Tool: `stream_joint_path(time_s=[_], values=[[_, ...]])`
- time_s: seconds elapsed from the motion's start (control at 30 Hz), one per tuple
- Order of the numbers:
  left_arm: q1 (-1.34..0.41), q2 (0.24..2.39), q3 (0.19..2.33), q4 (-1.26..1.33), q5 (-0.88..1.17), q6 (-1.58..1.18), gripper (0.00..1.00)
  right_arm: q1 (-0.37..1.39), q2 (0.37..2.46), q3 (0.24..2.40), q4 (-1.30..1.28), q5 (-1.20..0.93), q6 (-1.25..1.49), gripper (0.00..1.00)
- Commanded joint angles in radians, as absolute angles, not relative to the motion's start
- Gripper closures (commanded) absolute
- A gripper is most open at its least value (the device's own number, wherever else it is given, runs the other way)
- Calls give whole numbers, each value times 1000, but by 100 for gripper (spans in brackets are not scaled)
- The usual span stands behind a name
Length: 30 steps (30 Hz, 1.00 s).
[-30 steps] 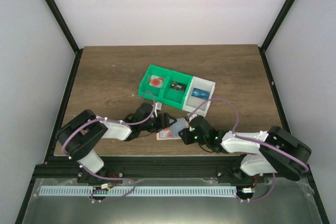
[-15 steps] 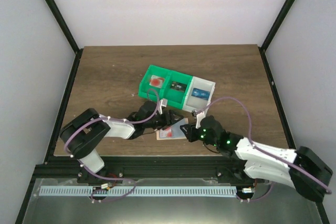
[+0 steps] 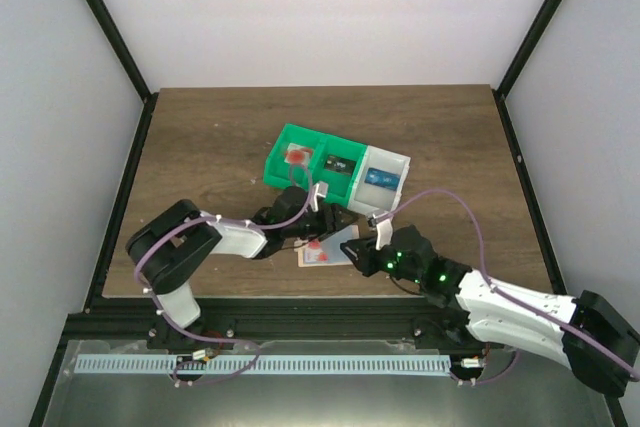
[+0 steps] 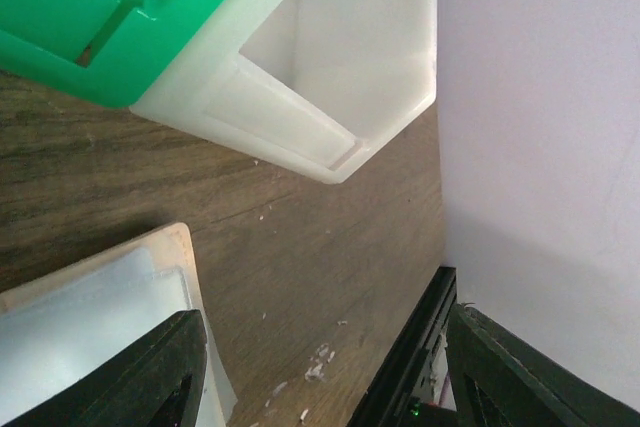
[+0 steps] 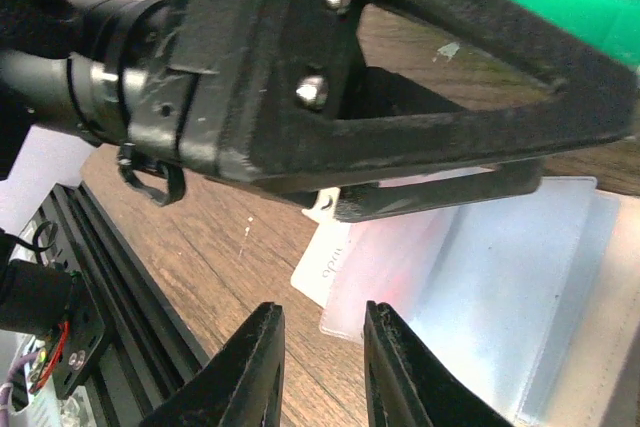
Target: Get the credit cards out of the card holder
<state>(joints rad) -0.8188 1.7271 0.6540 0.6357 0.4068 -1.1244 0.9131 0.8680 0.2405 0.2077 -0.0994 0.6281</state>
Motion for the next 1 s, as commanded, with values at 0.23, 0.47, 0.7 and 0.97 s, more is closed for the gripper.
stream_joint_path(time_s=[0.23, 0.47, 0.7, 0.97], values=[[-810, 1806, 814, 568, 405, -1055, 33, 989, 962, 247, 281, -87, 617, 75], [-763, 1670, 812, 209, 315, -941, 30, 991, 1015, 262, 220, -6, 634, 74], [-750, 1496, 625, 132, 278, -959, 25, 970, 1128, 265, 239, 17, 672, 90], [-739, 1475, 537, 219, 342, -993, 24, 957, 1247, 307, 224, 14, 698, 93]])
